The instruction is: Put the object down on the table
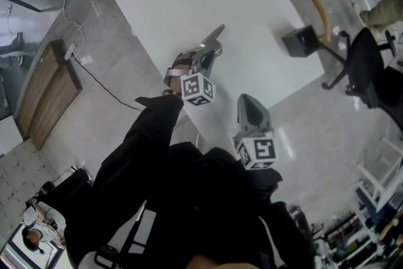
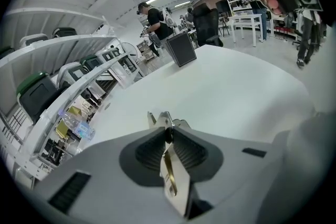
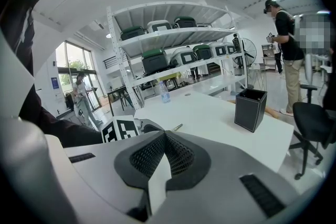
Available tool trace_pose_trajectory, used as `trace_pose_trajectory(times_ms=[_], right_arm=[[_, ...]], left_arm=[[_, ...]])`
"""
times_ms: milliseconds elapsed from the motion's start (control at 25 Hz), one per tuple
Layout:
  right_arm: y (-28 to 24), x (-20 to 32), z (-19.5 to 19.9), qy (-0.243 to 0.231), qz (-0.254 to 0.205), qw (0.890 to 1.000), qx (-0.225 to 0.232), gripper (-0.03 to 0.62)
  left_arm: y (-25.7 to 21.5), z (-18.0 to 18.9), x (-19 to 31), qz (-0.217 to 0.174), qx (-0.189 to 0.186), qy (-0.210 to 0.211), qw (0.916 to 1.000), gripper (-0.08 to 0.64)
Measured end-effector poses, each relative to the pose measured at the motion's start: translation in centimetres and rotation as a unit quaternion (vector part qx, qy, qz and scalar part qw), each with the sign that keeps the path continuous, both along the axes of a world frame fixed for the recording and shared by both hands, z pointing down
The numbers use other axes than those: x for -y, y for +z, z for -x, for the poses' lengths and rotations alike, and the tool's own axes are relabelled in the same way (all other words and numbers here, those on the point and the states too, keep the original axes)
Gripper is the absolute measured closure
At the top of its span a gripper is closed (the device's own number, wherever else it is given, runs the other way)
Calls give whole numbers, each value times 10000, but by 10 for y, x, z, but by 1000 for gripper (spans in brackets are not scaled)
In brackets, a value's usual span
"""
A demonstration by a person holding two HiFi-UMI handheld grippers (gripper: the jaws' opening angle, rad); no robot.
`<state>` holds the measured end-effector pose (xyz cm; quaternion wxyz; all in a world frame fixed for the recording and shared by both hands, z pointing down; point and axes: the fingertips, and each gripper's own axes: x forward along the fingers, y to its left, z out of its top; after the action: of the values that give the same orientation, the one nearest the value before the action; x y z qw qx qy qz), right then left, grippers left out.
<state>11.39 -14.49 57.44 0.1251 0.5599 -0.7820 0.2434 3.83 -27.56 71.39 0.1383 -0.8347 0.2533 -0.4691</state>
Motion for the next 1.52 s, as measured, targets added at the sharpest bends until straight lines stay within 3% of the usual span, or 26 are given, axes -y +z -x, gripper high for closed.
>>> trace_pose_trajectory(times_ms=[200,360,720,1080,1520], right_arm=[[-1,-2,-1,-1,-18,10000,13,589],[-2,-4,-1,-27,2,10000,-1,590],[-8,-9,-3,-43,-80,10000,-7,591],[-32,-12,-2,-46,-290,9995,-95,590],[-75,-10,5,-1,-700,9974,-184,590]], left_arm=[[3,-2,-2,155,25,46,9999,511],[3,-3,-6,288,35,-16,9996,456],[-17,2,-10,119,-50,-168,9998,454],[-65,10,-20,113,-641,-656,9957,454],[-128,27,-37,442,-1837,-1281,9736,460]])
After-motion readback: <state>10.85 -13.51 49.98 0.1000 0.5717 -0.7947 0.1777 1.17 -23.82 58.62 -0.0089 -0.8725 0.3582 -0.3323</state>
